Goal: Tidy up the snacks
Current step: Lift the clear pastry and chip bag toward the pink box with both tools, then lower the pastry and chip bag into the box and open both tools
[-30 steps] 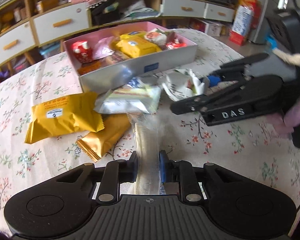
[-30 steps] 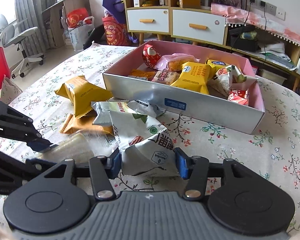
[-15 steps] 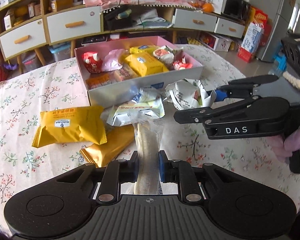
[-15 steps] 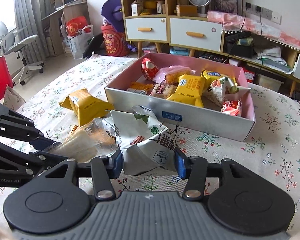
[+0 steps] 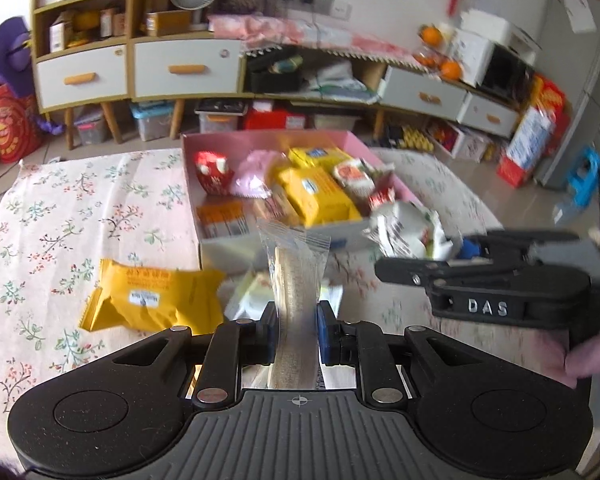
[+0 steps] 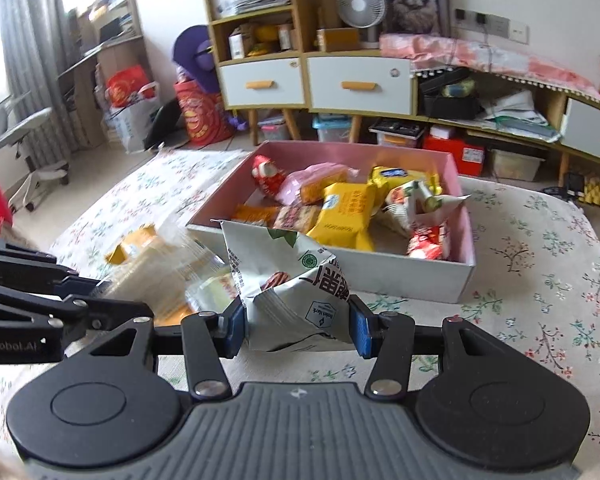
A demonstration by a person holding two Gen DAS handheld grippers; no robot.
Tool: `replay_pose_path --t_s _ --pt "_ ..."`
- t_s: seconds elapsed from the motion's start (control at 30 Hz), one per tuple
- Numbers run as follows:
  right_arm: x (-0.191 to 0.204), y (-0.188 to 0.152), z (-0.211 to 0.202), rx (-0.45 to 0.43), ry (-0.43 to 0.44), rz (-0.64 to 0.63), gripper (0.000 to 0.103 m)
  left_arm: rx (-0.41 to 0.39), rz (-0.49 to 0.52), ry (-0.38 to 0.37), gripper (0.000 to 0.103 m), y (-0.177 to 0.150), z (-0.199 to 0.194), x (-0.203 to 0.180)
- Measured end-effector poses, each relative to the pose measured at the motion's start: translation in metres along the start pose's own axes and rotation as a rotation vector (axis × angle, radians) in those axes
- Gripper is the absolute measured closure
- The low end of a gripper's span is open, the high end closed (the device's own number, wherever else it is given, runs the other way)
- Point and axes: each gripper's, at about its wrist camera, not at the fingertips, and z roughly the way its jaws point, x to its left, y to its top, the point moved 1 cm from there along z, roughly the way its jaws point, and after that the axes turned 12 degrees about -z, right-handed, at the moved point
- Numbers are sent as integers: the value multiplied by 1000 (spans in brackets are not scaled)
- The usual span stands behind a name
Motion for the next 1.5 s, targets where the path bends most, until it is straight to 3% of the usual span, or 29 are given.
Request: replay_pose_path --t_s 0.53,0.73,1.03,1.5 --pt "-32 20 19 -49 -68 146 56 -62 -181 29 86 55 33 12" --pt "-45 19 40 -1 -115 153 56 -54 -156 90 86 71 68 17" --pt "-50 25 59 23 -103 120 52 -43 -124 167 86 92 110 28" --pt "-60 29 77 4 -72 168 52 -54 -120 179 85 95 141 38"
